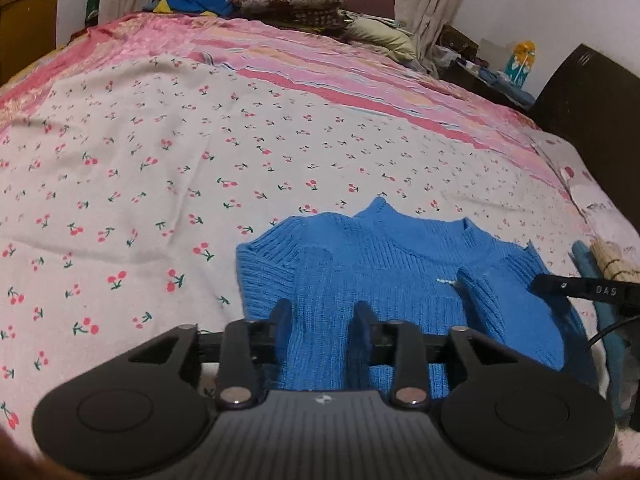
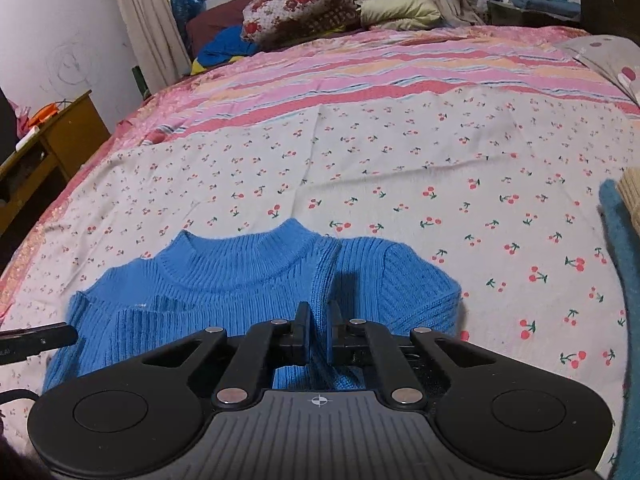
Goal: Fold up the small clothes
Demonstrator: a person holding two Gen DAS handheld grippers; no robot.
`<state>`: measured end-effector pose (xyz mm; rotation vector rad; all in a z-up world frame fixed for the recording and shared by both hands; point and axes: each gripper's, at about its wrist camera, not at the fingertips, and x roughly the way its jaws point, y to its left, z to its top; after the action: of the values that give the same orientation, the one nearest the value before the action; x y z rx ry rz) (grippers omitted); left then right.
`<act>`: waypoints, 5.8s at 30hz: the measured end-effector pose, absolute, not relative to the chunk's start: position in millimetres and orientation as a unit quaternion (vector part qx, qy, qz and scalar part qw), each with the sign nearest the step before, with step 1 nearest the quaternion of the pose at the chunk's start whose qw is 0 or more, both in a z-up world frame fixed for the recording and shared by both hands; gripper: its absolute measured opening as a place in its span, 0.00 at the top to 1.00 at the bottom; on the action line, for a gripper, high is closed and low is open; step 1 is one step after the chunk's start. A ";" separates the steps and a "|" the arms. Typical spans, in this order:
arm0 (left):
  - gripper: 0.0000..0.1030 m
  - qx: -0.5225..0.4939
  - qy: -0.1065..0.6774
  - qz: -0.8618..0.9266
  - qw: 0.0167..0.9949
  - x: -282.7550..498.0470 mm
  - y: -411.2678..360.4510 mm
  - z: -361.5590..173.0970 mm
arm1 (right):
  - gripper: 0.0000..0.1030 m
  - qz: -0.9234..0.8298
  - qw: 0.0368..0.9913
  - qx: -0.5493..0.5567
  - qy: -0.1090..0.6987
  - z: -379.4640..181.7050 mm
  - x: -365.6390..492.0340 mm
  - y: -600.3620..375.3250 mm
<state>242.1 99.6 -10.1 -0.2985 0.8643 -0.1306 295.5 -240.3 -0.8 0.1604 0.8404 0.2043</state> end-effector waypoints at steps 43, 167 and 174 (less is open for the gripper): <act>0.88 -0.161 0.399 -0.003 0.903 249.4 124.2 -7.1 | 0.87 -0.006 0.924 0.094 0.372 -6.3 293.7 -274.4; 0.64 -0.016 0.434 -0.104 0.895 178.5 -3.7 -8.9 | 0.68 0.078 0.858 0.343 0.374 -45.0 253.4 -301.5; 0.64 -0.039 0.428 -0.108 0.897 172.5 8.6 -7.1 | 0.78 0.127 0.851 0.367 0.355 6.5 242.9 -280.4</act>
<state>172.5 8.6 -7.1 -0.0808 0.8868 -0.2231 242.9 -280.4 6.5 0.7728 0.7472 0.2668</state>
